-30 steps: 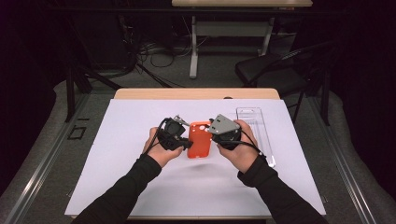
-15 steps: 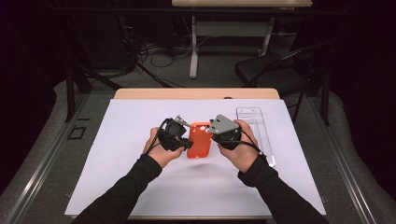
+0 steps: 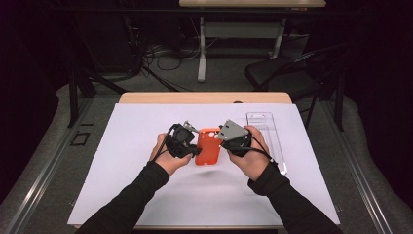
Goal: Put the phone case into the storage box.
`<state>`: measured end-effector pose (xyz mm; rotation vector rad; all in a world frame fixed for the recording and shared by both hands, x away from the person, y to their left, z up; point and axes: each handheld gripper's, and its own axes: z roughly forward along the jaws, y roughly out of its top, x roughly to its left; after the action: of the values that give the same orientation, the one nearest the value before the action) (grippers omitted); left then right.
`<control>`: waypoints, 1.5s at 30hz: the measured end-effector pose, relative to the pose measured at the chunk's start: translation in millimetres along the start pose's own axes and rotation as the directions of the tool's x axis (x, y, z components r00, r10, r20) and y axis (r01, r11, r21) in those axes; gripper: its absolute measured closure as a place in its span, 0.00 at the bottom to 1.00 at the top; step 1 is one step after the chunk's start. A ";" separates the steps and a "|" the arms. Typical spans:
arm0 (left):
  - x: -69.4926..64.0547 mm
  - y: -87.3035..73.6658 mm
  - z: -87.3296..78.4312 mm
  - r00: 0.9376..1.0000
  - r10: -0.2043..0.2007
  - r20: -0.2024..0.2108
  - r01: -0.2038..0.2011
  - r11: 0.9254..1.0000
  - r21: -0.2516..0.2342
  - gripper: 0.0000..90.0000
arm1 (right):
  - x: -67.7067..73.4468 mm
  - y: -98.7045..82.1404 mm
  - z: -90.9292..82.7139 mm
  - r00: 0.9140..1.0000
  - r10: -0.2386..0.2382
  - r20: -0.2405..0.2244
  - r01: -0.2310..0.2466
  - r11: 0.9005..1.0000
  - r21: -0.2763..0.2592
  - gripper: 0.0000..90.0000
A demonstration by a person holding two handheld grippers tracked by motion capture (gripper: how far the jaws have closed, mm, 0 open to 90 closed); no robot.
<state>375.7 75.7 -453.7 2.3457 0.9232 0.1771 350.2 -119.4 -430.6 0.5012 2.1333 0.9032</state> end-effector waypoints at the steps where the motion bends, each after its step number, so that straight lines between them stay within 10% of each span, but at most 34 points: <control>1: 0.1 0.0 0.0 1.000 0.000 0.001 0.000 1.000 0.000 0.90 | 0.2 0.1 0.1 1.000 -0.001 0.001 0.001 1.000 -0.005 0.90; 24: 2.5 -0.3 -0.1 1.000 -0.008 0.009 0.008 1.000 -0.013 0.89 | 0.9 1.6 -2.0 1.000 -0.010 0.008 0.010 1.000 -0.014 0.91; 45: 9.7 -6.4 0.2 1.000 0.024 0.001 -0.024 0.997 -0.071 0.60 | -3.4 0.5 -3.2 0.999 -0.028 0.034 0.028 0.999 -0.016 0.91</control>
<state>379.4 85.6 -458.5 2.2921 0.8749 0.2142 349.9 -122.5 -427.1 0.4739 2.0954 0.8899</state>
